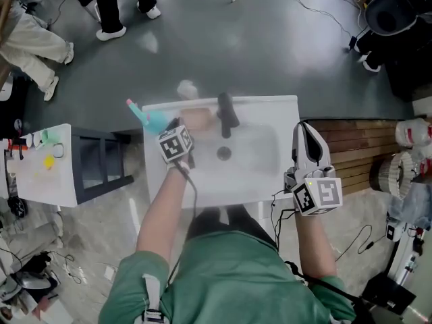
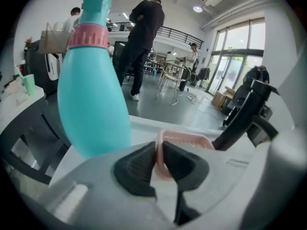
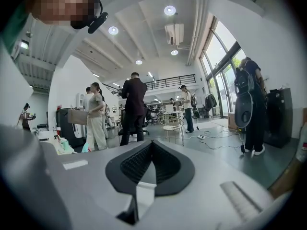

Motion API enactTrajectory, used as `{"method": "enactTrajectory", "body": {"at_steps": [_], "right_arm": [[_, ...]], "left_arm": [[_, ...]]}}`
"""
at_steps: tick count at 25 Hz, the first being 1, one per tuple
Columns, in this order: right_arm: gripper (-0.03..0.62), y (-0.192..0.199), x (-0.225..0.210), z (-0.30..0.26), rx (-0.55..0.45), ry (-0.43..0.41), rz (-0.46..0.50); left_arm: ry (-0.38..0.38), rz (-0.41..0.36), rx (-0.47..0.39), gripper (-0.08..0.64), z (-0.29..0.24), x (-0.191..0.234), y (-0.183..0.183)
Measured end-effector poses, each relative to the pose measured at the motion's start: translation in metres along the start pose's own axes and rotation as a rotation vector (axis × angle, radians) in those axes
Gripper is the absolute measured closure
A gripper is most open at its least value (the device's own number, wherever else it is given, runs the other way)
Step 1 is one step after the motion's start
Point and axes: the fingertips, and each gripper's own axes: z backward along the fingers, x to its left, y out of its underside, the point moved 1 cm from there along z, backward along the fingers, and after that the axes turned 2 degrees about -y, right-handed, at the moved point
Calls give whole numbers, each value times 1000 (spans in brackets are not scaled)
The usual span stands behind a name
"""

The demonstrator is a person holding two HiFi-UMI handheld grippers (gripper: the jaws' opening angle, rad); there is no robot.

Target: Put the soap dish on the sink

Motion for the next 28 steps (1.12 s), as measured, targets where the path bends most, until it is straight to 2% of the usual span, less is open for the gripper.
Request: {"method": "enactTrajectory", "body": {"at_steps": [6, 10, 14, 17, 24, 28], "right_arm": [[601, -1, 1, 2, 0, 7, -1], [601, -5, 3, 8, -7, 8, 3], [601, -10, 7, 13, -16, 6, 6], [601, -15, 12, 15, -28, 7, 5], [601, -39, 24, 20, -69, -11, 29], [601, -53, 32, 23, -82, -27, 52]], "left_arm": [[-5, 0, 19, 511, 0, -3, 3], [3, 0, 19, 469, 3, -5, 2], [19, -16, -6, 463, 18, -9, -4], [63, -35, -53, 463, 37, -18, -15], [236, -101, -212, 488, 109, -55, -61], [271, -127, -314, 509, 152, -68, -92]]}}
